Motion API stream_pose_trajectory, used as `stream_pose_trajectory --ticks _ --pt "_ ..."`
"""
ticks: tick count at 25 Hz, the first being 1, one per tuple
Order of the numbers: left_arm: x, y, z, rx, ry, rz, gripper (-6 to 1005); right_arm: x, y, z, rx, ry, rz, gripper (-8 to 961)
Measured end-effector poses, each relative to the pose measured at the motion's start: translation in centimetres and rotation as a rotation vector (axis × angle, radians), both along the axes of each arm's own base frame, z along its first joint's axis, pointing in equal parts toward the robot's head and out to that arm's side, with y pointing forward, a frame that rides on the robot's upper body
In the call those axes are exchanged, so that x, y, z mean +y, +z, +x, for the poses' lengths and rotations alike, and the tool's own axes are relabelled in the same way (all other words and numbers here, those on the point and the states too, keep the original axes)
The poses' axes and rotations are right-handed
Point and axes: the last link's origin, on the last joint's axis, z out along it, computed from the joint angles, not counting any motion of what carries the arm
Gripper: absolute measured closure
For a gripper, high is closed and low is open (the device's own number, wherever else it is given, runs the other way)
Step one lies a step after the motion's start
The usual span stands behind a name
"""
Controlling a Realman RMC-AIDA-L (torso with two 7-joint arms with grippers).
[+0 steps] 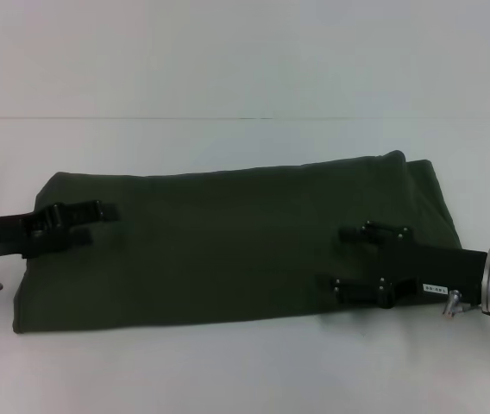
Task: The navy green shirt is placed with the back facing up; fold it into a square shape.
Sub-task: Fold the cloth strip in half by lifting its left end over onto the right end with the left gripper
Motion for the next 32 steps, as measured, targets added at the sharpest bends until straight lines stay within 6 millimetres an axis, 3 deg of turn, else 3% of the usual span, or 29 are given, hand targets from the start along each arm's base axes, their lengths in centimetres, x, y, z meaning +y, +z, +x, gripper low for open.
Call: stream_pose_trajectory --ticks 11,18,27,32 --pt "0.1 0.3 -3.5 0.169 0.138 0.047 165 0.0 0.0 -0.1 0.005 -0.002 -0.001 54" --pt "0.3 0.8 -3.9 0.184 0.149 0.069 164 0.1 0.0 -0.2 0.008 0.002 0.0 54" --pt "0.2 3.3 -4.5 0.174 0.156 0.102 162 0.0 0.0 -0.1 0.012 -0.004 0.001 55" --pt "0.0 3.5 -5.1 0.194 0.168 0.12 162 0.0 0.0 -0.1 0.011 -0.005 0.004 55"
